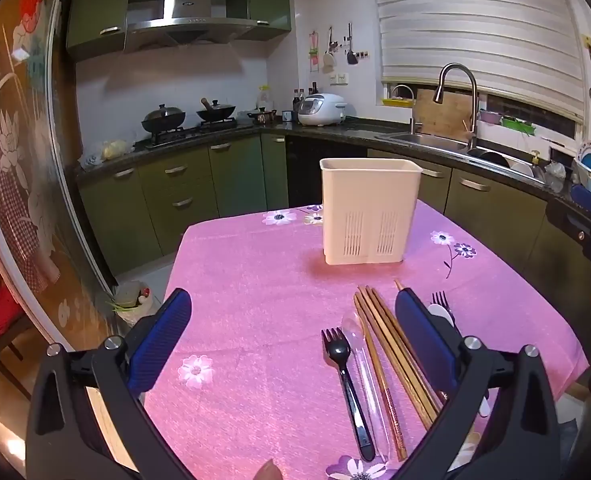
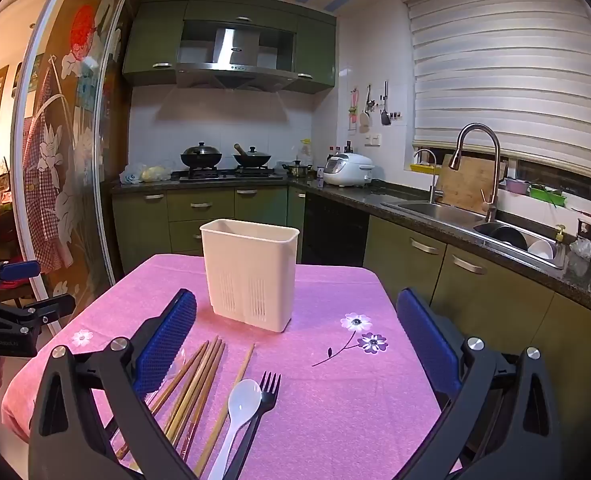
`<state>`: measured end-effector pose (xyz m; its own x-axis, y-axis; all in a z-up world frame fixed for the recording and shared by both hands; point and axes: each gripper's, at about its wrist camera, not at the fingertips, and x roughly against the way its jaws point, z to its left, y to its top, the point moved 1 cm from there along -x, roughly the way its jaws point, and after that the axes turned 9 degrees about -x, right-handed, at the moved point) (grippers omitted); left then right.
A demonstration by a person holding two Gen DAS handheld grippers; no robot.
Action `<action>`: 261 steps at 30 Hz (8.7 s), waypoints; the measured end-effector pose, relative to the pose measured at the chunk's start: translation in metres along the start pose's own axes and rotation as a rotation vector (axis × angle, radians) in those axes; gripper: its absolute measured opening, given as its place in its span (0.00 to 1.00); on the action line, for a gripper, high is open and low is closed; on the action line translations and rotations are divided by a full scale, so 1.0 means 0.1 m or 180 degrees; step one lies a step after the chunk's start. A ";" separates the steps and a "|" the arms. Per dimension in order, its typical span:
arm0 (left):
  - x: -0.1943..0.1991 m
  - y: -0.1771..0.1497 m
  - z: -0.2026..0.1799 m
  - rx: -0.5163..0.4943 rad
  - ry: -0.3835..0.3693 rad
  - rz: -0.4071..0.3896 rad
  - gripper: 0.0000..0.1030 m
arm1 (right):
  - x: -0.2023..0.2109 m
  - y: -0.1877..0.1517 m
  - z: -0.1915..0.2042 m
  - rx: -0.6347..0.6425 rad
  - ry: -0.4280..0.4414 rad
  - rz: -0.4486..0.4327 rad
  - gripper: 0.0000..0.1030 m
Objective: Organize utensils
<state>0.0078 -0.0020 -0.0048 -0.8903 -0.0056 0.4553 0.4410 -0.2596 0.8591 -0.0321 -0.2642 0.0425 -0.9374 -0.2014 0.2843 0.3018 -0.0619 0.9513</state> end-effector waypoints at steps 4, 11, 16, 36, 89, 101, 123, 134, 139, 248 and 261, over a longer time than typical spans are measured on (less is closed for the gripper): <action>0.03 -0.02 0.05 0.0137 -0.0087 0.0035 0.94 | 0.00 0.00 0.01 -0.0002 0.0009 0.0008 0.96; 0.02 -0.04 0.07 0.0140 -0.0094 0.0046 0.94 | -0.01 0.00 -0.01 -0.0011 -0.0009 0.0007 0.96; -0.02 -0.01 0.09 0.0144 -0.0108 0.0059 0.94 | -0.01 0.00 0.01 -0.0009 -0.0006 0.0007 0.96; -0.07 -0.07 0.17 0.0336 -0.0214 0.0053 0.94 | -0.01 -0.01 0.01 -0.0026 -0.0004 0.0010 0.96; -0.11 -0.09 0.06 0.0271 -0.0319 0.0124 0.94 | -0.05 -0.06 -0.01 -0.0050 -0.0014 0.0026 0.96; -0.17 -0.11 0.03 0.0260 -0.0329 0.0179 0.94 | -0.12 -0.09 -0.05 -0.0070 -0.0031 0.0080 0.96; -1.02 -0.26 -0.10 0.0502 -0.0587 0.1443 0.78 | -0.63 -0.26 -0.31 -0.0568 0.0083 0.0985 0.96; -1.30 -0.52 -0.25 0.0284 -0.0416 0.1761 0.73 | -0.65 -0.28 -0.37 -0.0657 0.0101 0.1052 0.96; -1.39 -0.58 -0.24 0.0295 -0.0386 0.1816 0.66 | -0.67 -0.29 -0.36 -0.0647 0.0105 0.1083 0.96; -0.84 0.32 -0.18 0.0170 -0.0807 0.0857 0.23 | -1.56 -0.55 -0.28 -0.0593 0.0238 0.2048 0.25; -0.83 1.50 -0.10 -0.0001 -0.0789 0.0304 0.23 | -1.26 -0.23 -0.36 -0.0723 0.0365 0.1696 0.25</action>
<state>0.1468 -0.0504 0.0841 -0.7897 0.2067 0.5776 0.5215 -0.2696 0.8095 0.0850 -0.2730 -0.0198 -0.6253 -0.3659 0.6893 0.7675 -0.1285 0.6280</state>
